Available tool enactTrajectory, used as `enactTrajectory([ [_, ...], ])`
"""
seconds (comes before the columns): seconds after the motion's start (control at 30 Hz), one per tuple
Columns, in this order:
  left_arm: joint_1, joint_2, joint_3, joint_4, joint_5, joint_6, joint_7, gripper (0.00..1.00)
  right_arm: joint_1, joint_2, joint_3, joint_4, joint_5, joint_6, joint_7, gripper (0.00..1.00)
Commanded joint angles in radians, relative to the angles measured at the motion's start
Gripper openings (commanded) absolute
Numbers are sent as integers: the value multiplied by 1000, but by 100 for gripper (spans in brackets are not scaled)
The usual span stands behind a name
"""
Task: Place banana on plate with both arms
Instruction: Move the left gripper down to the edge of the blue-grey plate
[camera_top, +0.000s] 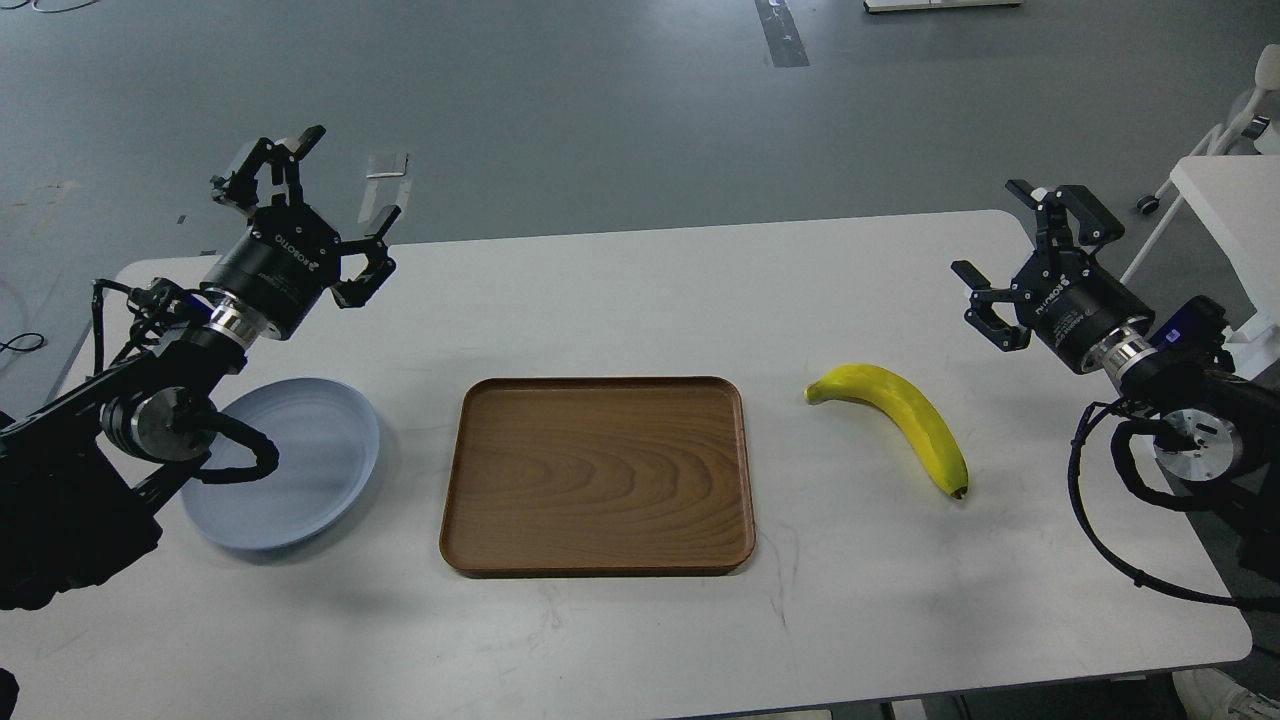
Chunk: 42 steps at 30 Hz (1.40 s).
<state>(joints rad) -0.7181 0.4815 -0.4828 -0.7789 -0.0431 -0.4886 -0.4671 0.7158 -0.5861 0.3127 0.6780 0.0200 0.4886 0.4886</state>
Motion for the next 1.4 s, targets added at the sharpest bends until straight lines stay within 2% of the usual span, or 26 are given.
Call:
enactTrajectory([
  [0.0, 5, -1, 0, 3, 0, 0, -2, 98, -1, 5, -7, -26, 0, 0, 0, 100],
  [0.23, -4, 9, 1, 13, 0, 0, 5, 98, 1, 12, 2, -28, 0, 0, 0, 100],
  [0.43, -57, 6, -5, 131, -1, 0, 2, 98, 5, 17, 8, -18, 0, 0, 0, 100],
  [0.67, -96, 41, 1, 133, 49, 0, 16, 98, 4, 17, 6, -58, 0, 0, 0, 100],
  [0.77, -119, 126, -8, 58, 299, 0, -22, 98, 5, 11, -12, -64, -8, 0, 0, 100],
  [0.83, -159, 213, -8, -58, 516, 0, -22, 98, 5, 5, -12, -66, -6, 0, 0, 100],
  [0.87, -159, 213, -8, -59, 517, 0, -22, 98, 5, 5, -12, -66, -6, 0, 0, 100],
  [1.0, -213, 360, -8, -280, 860, 0, -22, 99, 4, 3, -11, -63, -6, 0, 0, 100],
  [1.13, -210, 463, 0, -443, 1152, 0, -22, 99, 2, 5, -11, -58, -6, 0, 0, 100],
  [1.2, -190, 525, 4, -543, 1413, 0, -22, 98, 2, 12, 2, -60, -6, 0, 0, 100],
  [1.33, -130, 537, 52, -542, 1655, 0, -22, 98, 4, 17, 9, -55, -6, 0, 0, 100],
  [1.37, -117, 533, 78, -505, 1701, 27, -22, 98, 2, 17, 9, -55, -6, 0, 0, 100],
])
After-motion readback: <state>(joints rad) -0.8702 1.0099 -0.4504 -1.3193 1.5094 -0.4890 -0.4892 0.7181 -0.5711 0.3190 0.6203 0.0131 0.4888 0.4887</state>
